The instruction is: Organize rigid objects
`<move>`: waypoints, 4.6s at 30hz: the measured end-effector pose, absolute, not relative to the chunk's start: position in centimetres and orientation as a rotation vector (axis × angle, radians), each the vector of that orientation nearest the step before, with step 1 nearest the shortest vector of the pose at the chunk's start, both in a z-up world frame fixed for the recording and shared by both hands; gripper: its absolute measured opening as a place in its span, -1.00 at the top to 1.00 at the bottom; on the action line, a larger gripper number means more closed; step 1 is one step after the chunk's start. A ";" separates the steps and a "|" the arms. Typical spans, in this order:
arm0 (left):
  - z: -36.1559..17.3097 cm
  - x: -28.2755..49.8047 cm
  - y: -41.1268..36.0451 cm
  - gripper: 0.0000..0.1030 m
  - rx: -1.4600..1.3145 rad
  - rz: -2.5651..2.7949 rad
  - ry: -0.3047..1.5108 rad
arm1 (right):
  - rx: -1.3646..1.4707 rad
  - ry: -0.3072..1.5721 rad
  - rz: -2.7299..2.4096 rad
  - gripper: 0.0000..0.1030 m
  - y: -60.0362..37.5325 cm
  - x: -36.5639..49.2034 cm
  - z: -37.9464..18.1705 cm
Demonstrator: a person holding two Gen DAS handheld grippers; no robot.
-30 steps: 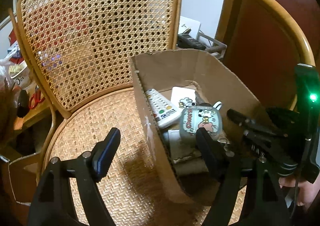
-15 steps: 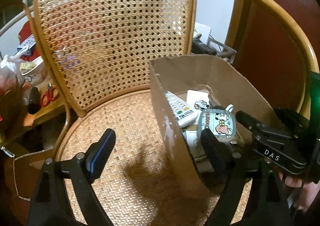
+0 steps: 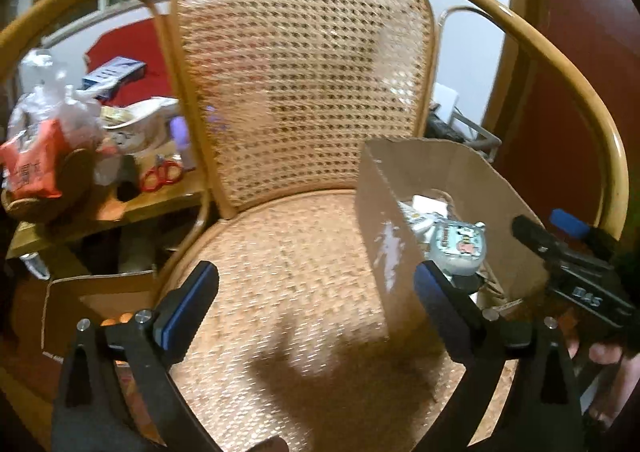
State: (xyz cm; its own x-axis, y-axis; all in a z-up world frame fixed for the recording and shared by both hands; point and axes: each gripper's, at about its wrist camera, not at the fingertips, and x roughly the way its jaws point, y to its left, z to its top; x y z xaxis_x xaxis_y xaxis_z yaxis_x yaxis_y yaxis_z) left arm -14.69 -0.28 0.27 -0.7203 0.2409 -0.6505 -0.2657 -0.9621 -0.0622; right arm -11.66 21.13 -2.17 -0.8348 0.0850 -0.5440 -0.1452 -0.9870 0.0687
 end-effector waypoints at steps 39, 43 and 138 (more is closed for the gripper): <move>0.7 0.4 -3.5 -0.99 -0.718 2.951 0.089 | -0.506 0.019 2.962 -1.00 15.2 4.4 1.2; 0.7 0.7 -3.6 -0.99 -0.720 2.957 0.061 | -0.503 0.003 2.966 -1.00 14.9 4.8 1.1; -0.5 1.6 -1.7 -0.99 -0.706 2.858 -0.007 | -0.556 -0.063 2.943 -1.00 14.4 4.4 0.6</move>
State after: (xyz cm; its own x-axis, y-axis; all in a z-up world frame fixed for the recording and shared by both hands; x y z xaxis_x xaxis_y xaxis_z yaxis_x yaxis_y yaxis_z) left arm 1.58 -1.71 -0.47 -0.8666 0.1923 -0.4604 -0.1899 -0.9804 -0.0521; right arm 4.43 14.43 0.62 -0.9207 0.1510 -0.3600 -0.1354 -0.9884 -0.0683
